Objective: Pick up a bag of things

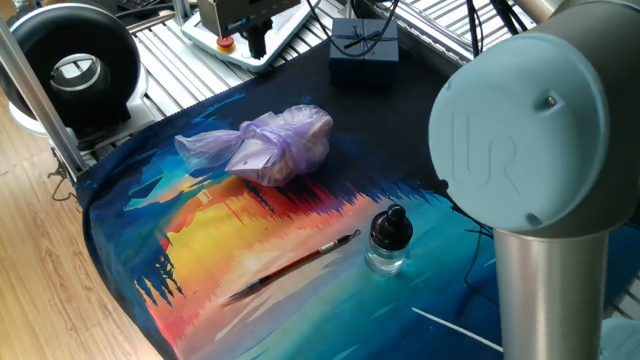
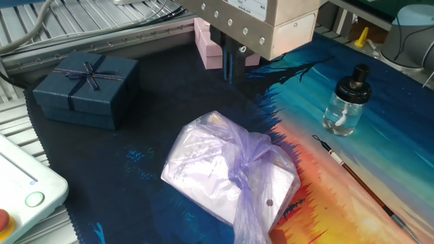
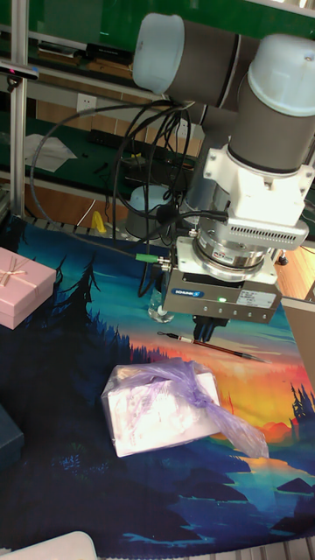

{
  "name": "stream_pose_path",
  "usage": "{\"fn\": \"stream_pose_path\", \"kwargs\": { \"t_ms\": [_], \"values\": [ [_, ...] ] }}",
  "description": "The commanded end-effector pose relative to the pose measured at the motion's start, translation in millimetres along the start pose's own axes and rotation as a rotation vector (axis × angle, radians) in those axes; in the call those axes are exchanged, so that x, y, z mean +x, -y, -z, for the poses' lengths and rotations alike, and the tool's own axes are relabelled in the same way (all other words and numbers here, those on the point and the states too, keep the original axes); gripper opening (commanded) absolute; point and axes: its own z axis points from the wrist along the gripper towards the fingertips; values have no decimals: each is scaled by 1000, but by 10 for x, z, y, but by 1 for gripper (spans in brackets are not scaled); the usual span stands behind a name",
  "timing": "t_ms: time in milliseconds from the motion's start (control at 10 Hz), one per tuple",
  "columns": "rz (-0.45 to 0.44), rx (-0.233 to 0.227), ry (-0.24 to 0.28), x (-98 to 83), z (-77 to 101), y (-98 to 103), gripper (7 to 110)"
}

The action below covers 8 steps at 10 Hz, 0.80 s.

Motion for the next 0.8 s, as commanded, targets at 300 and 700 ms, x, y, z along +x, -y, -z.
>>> {"fn": "stream_pose_path", "kwargs": {
  "t_ms": [300, 700],
  "values": [
    [5, -77, 86, -215, 28, -190, 7],
    [111, -30, -105, 53, -374, -193, 7]
  ]
}}
